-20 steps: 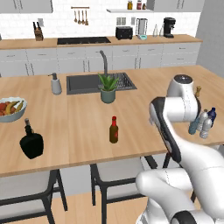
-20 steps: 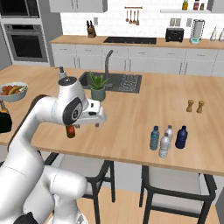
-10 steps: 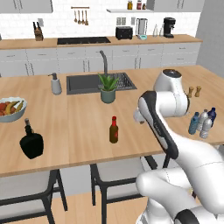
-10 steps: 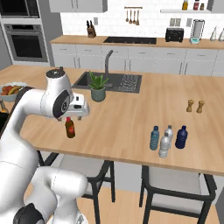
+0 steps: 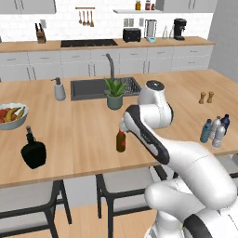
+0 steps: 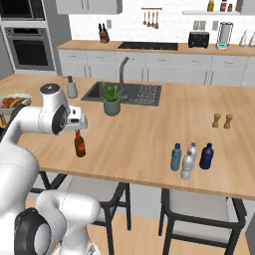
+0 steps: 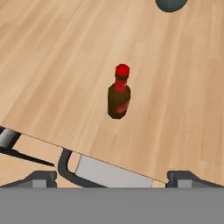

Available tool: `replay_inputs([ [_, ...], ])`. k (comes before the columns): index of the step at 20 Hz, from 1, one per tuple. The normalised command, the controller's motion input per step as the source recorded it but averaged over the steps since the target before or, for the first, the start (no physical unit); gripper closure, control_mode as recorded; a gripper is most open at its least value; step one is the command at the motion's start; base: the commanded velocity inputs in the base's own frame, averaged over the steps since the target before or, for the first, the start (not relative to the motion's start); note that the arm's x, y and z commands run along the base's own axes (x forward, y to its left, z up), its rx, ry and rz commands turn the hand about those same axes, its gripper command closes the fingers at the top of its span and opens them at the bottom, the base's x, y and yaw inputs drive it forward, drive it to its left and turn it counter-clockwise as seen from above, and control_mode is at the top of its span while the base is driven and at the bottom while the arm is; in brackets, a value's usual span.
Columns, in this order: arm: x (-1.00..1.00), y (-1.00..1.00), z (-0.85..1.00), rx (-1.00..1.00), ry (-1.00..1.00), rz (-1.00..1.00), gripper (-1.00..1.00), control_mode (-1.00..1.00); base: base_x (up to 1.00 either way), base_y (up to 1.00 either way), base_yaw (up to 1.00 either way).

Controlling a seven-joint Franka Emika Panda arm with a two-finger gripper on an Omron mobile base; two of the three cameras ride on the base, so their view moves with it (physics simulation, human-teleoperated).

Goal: Move the plastic bottles in the middle to the plastics group, and the glass bottles in the middle to the glass group.

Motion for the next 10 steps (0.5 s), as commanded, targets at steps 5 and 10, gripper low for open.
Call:
replay_inputs([
  [5,0.75,0.25,-0.19,-0.04,0.06,0.01,-1.0,-1.0,0.0,0.0,0.0],
  [10,0.48,0.03,-0.25,-0.06,0.09,0.0,-1.0,-1.0,0.0,0.0,0.0],
])
